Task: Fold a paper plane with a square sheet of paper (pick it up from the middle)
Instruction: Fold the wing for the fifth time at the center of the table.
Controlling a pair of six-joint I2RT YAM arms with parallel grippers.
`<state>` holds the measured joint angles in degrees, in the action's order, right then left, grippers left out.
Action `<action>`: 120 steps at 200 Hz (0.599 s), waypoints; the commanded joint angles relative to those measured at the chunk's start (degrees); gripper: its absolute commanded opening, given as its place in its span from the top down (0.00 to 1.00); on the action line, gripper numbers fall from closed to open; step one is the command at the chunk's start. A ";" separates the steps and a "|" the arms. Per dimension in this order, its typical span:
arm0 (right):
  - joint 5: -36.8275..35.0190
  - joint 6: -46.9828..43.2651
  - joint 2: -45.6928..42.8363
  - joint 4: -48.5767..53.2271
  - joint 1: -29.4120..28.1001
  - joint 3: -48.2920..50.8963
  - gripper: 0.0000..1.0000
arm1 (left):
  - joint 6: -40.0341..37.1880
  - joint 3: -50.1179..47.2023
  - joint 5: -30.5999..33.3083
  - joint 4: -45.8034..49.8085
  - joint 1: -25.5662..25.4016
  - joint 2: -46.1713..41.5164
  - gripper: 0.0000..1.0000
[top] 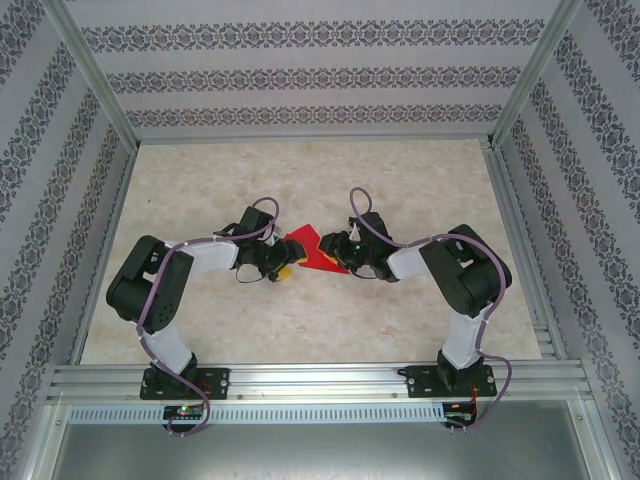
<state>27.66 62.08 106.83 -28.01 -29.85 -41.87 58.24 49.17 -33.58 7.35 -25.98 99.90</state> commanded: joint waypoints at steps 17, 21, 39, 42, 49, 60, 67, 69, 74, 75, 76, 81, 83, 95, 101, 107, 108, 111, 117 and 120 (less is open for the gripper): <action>-1.58 -5.98 -3.60 9.65 -0.05 -2.12 0.62 | 0.84 2.80 0.82 -0.56 -0.94 0.83 0.41; -2.55 -7.86 -4.61 12.21 -0.31 -3.06 0.62 | 0.75 2.86 1.00 -0.24 -0.92 0.83 0.41; -7.99 -16.58 -8.18 23.33 -2.03 -7.30 0.64 | 0.39 2.96 1.44 0.36 -0.93 0.74 0.42; -8.82 -17.88 -8.59 24.46 -2.36 -7.95 0.64 | 0.39 2.95 1.49 0.43 -0.94 0.81 0.42; -10.71 -20.61 -9.22 27.59 -3.07 -9.59 0.64 | 0.39 3.00 1.57 0.45 -0.92 0.83 0.43; -13.04 -24.02 -9.44 31.40 -3.87 -11.42 0.65 | 0.38 3.08 1.40 0.42 -0.92 0.98 0.43; -14.11 -25.59 -9.29 33.38 -4.19 -12.40 0.66 | 0.34 3.21 1.30 0.27 -0.93 1.08 0.43; -14.30 -25.93 -9.23 33.83 -4.24 -12.70 0.66 | 0.37 3.15 1.30 0.26 -0.92 1.15 0.43; -14.59 -26.88 -8.97 34.86 -4.45 -13.33 0.67 | 0.43 3.13 1.24 0.18 -0.92 1.24 0.44; -14.62 -27.08 -8.95 35.08 -4.49 -13.42 0.67 | 0.41 3.13 1.24 0.19 -0.92 1.25 0.44; -14.64 -27.27 -8.89 35.19 -4.55 -13.55 0.67 | 0.44 3.13 1.20 0.11 -0.92 1.26 0.44; -14.84 -28.06 -8.62 36.08 -4.66 -14.10 0.67 | 0.43 3.17 1.13 0.06 -0.94 1.35 0.44; -14.94 -28.33 -8.51 36.33 -4.75 -14.29 0.67 | 0.46 3.14 1.08 0.04 -0.92 1.35 0.44; -15.68 -29.82 -7.60 38.21 -4.93 -15.67 0.68 | 0.53 3.13 0.99 0.01 -0.93 1.44 0.44; -15.92 -30.39 -7.15 39.30 -5.03 -16.36 0.69 | 0.56 3.13 0.98 0.02 -0.95 1.44 0.44; -16.05 -30.92 -6.78 40.02 -4.97 -16.88 0.69 | 0.56 3.22 0.92 0.02 -0.93 1.52 0.44; -16.06 -30.99 -6.70 40.13 -4.96 -16.90 0.69 | 0.56 3.22 0.90 0.02 -0.97 1.53 0.44; -16.13 -31.23 -6.51 40.37 -4.97 -17.09 0.69 | 0.53 3.22 0.89 0.01 -0.93 1.48 0.44; -16.28 -31.55 -6.17 40.79 -5.04 -17.41 0.69 | 0.48 3.25 0.89 0.07 -0.92 1.61 0.44; -16.36 -31.65 -6.05 40.98 -5.00 -17.57 0.69 | 0.43 3.31 0.89 0.11 -0.96 1.62 0.44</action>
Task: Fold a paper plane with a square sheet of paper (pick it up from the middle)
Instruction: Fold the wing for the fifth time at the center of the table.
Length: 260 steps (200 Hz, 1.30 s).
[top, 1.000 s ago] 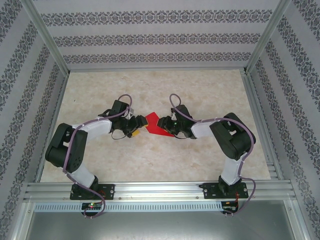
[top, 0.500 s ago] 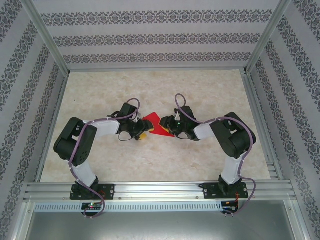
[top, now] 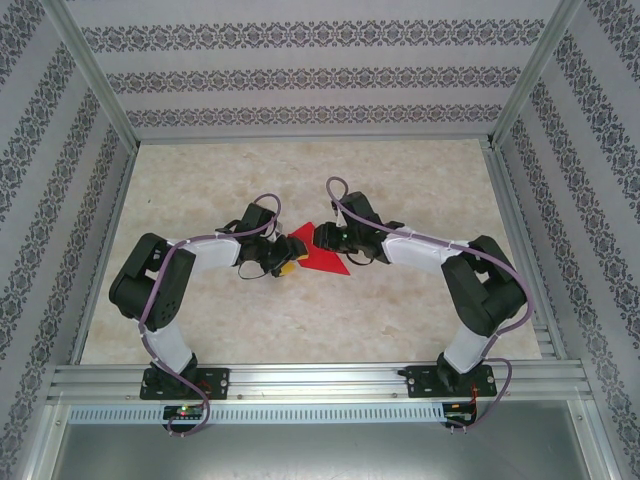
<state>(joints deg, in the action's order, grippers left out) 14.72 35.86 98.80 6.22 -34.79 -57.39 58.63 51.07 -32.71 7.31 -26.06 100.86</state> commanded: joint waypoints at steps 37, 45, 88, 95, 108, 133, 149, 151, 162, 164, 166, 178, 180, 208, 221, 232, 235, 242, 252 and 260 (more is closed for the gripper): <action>-1.99 -6.50 4.34 8.26 -0.03 -3.30 0.69 | 0.28 1.49 -0.16 0.20 -0.86 0.91 0.44; -2.06 -6.54 4.87 8.43 -0.06 -3.49 0.69 | 0.19 1.58 -0.29 0.11 -0.87 1.00 0.45; -2.61 -5.05 7.27 8.07 1.03 -3.45 0.69 | 0.90 1.64 -0.94 -0.59 -0.93 1.21 0.45; -2.49 -4.59 7.73 8.06 1.34 -3.32 0.69 | 1.11 1.58 -1.14 -0.91 -0.90 1.34 0.45; -2.08 -3.56 8.22 7.54 1.72 -2.79 0.69 | 1.63 1.50 -1.57 -1.54 -0.92 1.53 0.45; -0.84 -1.01 8.25 5.87 2.78 -1.10 0.69 | 2.49 1.61 -2.35 -2.58 -1.07 1.80 0.45; 0.83 1.20 7.82 3.75 3.72 0.50 0.68 | 3.21 1.62 -2.86 -3.58 -1.09 2.15 0.45; 1.01 1.51 7.77 3.48 3.86 0.69 0.68 | 3.30 1.63 -2.90 -3.68 -1.09 2.15 0.45; 1.96 2.89 7.55 2.28 4.48 1.57 0.68 | 3.83 1.72 -3.31 -4.54 -1.16 2.40 0.45; 2.15 3.14 7.50 1.99 4.58 1.79 0.68 | 3.96 1.72 -3.34 -4.68 -1.20 2.41 0.45; 2.33 3.42 7.47 1.85 4.67 1.98 0.68 | 4.13 1.72 -3.46 -4.83 -1.19 2.52 0.45; 3.48 4.96 7.33 0.33 5.37 3.08 0.68 | 4.86 1.84 -3.93 -5.76 -1.32 2.91 0.45; 3.63 5.31 7.29 0.08 5.46 3.23 0.68 | 4.92 1.86 -3.98 -5.85 -1.35 2.93 0.45; 5.10 9.00 6.93 -2.64 6.31 5.50 0.68 | 6.45 1.82 -3.79 -6.80 -1.63 3.29 0.45; 5.36 10.50 6.84 -3.27 6.57 6.25 0.68 | 7.13 1.71 -3.55 -6.76 -1.62 3.41 0.45; 5.70 11.37 6.67 -3.79 6.75 6.87 0.67 | 7.72 1.41 -3.50 -7.35 -1.72 3.64 0.45; 5.74 11.64 6.59 -4.00 6.75 7.06 0.67 | 7.92 1.36 -3.50 -7.47 -1.71 3.60 0.45; 5.80 12.20 6.49 -4.11 6.84 7.27 0.67 | 8.15 1.32 -3.50 -7.86 -1.72 3.80 0.45; 6.20 12.83 6.32 -4.64 6.92 7.75 0.67 | 8.52 1.40 -3.69 -8.38 -1.78 4.14 0.45; 6.58 13.25 6.25 -4.81 6.99 7.99 0.67 | 8.96 1.40 -3.92 -9.11 -1.84 4.31 0.46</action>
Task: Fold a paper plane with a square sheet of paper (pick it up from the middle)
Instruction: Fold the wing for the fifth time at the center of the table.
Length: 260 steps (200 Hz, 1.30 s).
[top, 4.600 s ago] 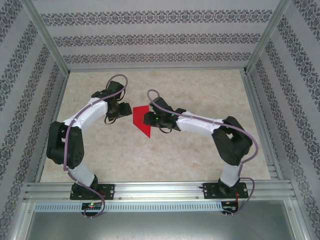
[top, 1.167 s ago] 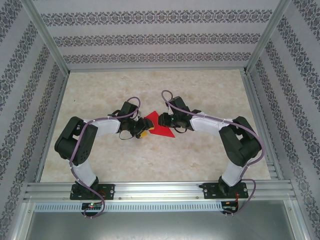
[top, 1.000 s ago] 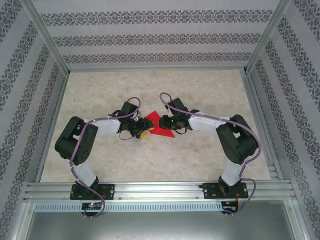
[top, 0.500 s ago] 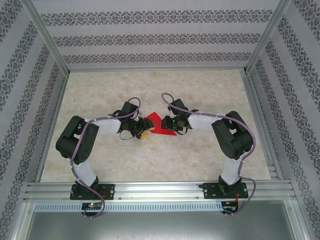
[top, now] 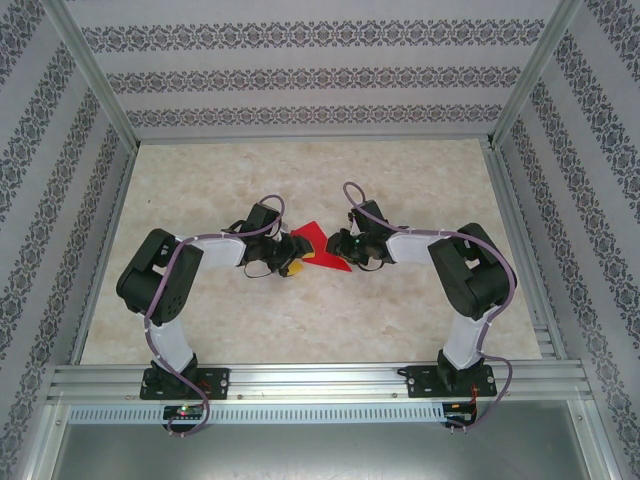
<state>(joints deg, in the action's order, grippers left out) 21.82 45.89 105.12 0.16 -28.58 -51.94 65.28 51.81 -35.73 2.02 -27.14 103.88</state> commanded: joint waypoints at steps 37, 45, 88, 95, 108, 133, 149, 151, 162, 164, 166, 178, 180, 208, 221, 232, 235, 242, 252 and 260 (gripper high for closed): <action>0.20 4.56 -0.36 0.67 1.04 3.52 0.67 | 2.71 1.78 -0.75 -4.27 -0.90 2.49 0.47; 0.24 4.63 -0.39 0.68 1.09 3.65 0.67 | 2.71 2.04 -0.74 -4.35 -1.00 2.79 0.48; 0.65 4.70 -0.53 0.45 1.24 4.07 0.67 | 2.77 3.11 -0.81 -4.75 -1.00 3.44 0.52; 0.84 4.73 -0.53 0.44 1.31 4.12 0.67 | 2.76 3.38 -0.83 -4.75 -0.99 3.56 0.53; 0.99 4.74 -0.54 0.20 1.33 4.24 0.67 | 2.50 3.80 -0.84 -4.64 -1.06 3.75 0.55; 1.56 4.62 -0.73 -0.64 1.51 4.65 0.67 | 2.31 4.58 -0.89 -4.74 -1.03 4.50 0.58; 1.98 4.48 -1.22 -1.58 1.57 5.13 0.65 | 2.21 4.87 -1.08 -5.22 -1.00 4.84 0.60; 2.04 4.43 -1.34 -1.64 1.57 5.22 0.65 | 2.22 4.94 -1.09 -5.24 -1.01 4.84 0.60; 2.23 4.00 -1.75 -2.05 1.60 5.28 0.64 | 1.97 5.39 -1.10 -5.15 -0.99 5.00 0.61; 2.27 3.91 -1.87 -2.17 1.62 5.27 0.64 | 2.01 5.47 -1.10 -5.24 -1.01 4.99 0.61; 2.33 3.83 -1.96 -2.25 1.60 5.32 0.64 | 1.99 5.42 -1.06 -5.22 -1.00 5.08 0.61; 2.52 3.28 -2.29 -2.27 1.62 5.24 0.63 | 1.88 5.65 -1.19 -5.77 -1.04 5.20 0.63; 2.54 3.10 -2.38 -2.27 1.60 5.24 0.63 | 1.87 5.69 -1.25 -5.79 -0.98 5.20 0.63; 2.62 -0.02 -3.46 -2.49 1.53 5.27 0.60 | 1.88 6.02 -1.31 -6.29 -1.05 5.26 0.69; 2.46 -2.06 -4.25 -2.67 1.53 5.29 0.58 | 1.90 6.11 -1.62 -6.27 -1.13 5.37 0.74; 1.91 -3.96 -5.19 -2.68 1.42 5.24 0.56 | 1.86 6.09 -1.70 -6.16 -1.20 5.33 0.78; 1.83 -4.56 -5.42 -2.62 1.42 5.19 0.55 | 1.79 6.08 -1.70 -6.08 -1.17 5.36 0.80; 1.57 -6.05 -6.06 -2.58 1.42 4.97 0.52 | 1.92 6.06 -1.78 -5.91 -1.24 5.30 0.84; 0.83 -8.13 -7.32 -2.56 1.34 4.95 0.48 | 1.93 6.20 -1.84 -5.45 -1.29 5.15 0.89; -0.23 -9.79 -8.68 -2.69 1.29 5.23 0.45 | 1.76 6.35 -1.84 -4.86 -1.37 4.95 0.92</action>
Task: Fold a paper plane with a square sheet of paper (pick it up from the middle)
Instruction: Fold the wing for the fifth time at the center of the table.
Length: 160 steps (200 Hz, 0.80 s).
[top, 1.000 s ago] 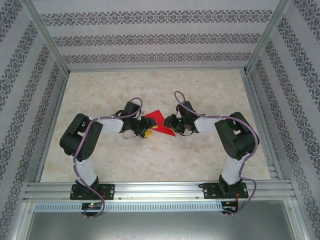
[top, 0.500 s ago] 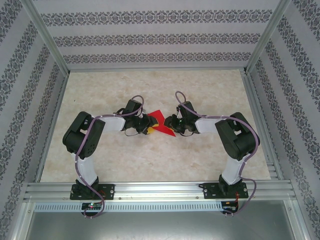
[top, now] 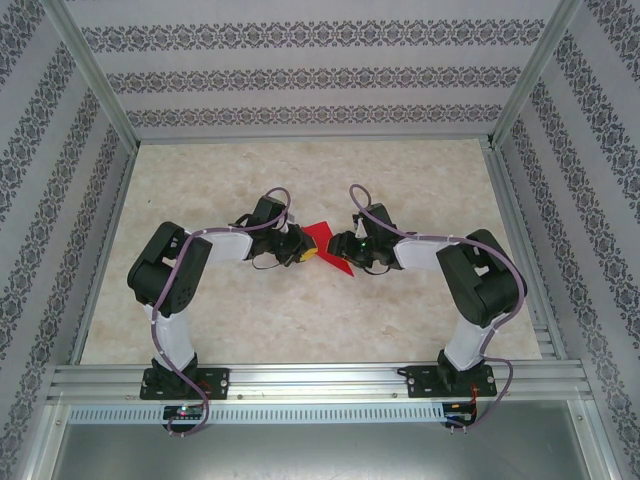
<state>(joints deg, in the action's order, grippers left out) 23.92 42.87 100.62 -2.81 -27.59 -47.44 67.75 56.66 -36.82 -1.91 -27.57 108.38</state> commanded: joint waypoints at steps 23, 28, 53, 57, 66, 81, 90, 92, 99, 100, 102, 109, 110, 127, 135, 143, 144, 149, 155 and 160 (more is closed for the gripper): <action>-5.78 -12.58 -8.22 -0.03 -0.31 1.79 0.39 | -1.30 2.15 -0.36 1.27 -1.15 -0.34 0.96; -7.28 -14.01 -9.23 -0.02 -0.87 2.31 0.38 | -1.26 2.21 -0.29 1.65 -1.19 -0.51 0.97; -16.91 -22.81 -13.63 -1.42 -5.37 5.61 0.38 | -1.05 2.78 -0.09 3.19 -1.42 -1.39 0.98; -19.05 -24.05 -14.28 -1.89 -6.29 6.23 0.39 | -1.08 2.90 -0.04 3.43 -1.45 -1.49 0.98; -22.88 -26.97 -15.32 -3.19 -8.50 7.57 0.41 | -1.05 3.23 0.06 4.13 -1.44 -1.75 0.98; -24.97 -30.60 -15.92 -4.96 -10.35 8.97 0.41 | -1.04 3.47 0.13 4.72 -1.47 -1.91 0.98; -25.14 -32.15 -15.63 -5.44 -10.81 9.20 0.41 | -1.01 3.50 0.17 5.05 -1.50 -2.03 0.98; -25.15 -32.41 -15.50 -5.56 -10.92 9.21 0.41 | -1.03 3.53 0.17 5.11 -1.51 -2.05 0.98; -25.13 -33.81 -15.02 -5.69 -11.22 9.14 0.41 | -1.04 3.55 0.26 5.40 -1.53 -2.12 0.98; -25.10 -34.04 -14.97 -5.71 -11.32 9.13 0.41 | -0.99 3.55 0.26 5.46 -1.52 -2.12 0.98; -25.12 -34.51 -14.83 -5.85 -11.51 9.12 0.41 | -0.96 3.61 0.28 5.52 -1.59 -2.21 0.98; -25.28 -36.36 -14.35 -6.52 -12.21 9.33 0.41 | -0.95 3.56 0.35 5.76 -1.52 -2.36 0.98; -25.31 -36.71 -14.33 -6.65 -12.35 9.36 0.41 | -0.95 3.59 0.34 5.81 -1.57 -2.41 0.98; -27.93 -40.82 -13.03 -8.52 -14.56 9.78 0.42 | -0.91 3.93 0.35 6.47 -1.58 -2.62 0.98; -28.58 -42.56 -12.30 -9.59 -15.25 10.02 0.43 | -0.89 3.99 0.37 6.76 -1.53 -2.73 0.98; -29.20 -44.13 -11.52 -10.13 -15.90 10.00 0.45 | -0.94 4.12 0.43 7.21 -1.55 -2.93 0.98; -29.28 -44.34 -11.46 -10.16 -15.99 10.00 0.46 | -0.99 4.18 0.48 7.20 -1.53 -2.96 0.98; -29.62 -45.22 -11.03 -10.72 -16.34 10.04 0.47 | -0.98 4.25 0.51 7.47 -1.58 -2.98 0.98; -30.20 -46.24 -10.60 -11.54 -16.70 10.21 0.49 | -1.03 4.31 0.54 7.64 -1.54 -3.05 0.98; -30.61 -46.98 -10.26 -12.34 -16.85 10.53 0.49 | -1.04 4.43 0.64 7.91 -1.58 -3.16 0.98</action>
<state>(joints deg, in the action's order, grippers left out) -2.35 3.42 88.42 -9.96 -43.03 -38.24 67.61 59.51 -36.75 3.75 -28.32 107.68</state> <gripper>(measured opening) 0.520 0.066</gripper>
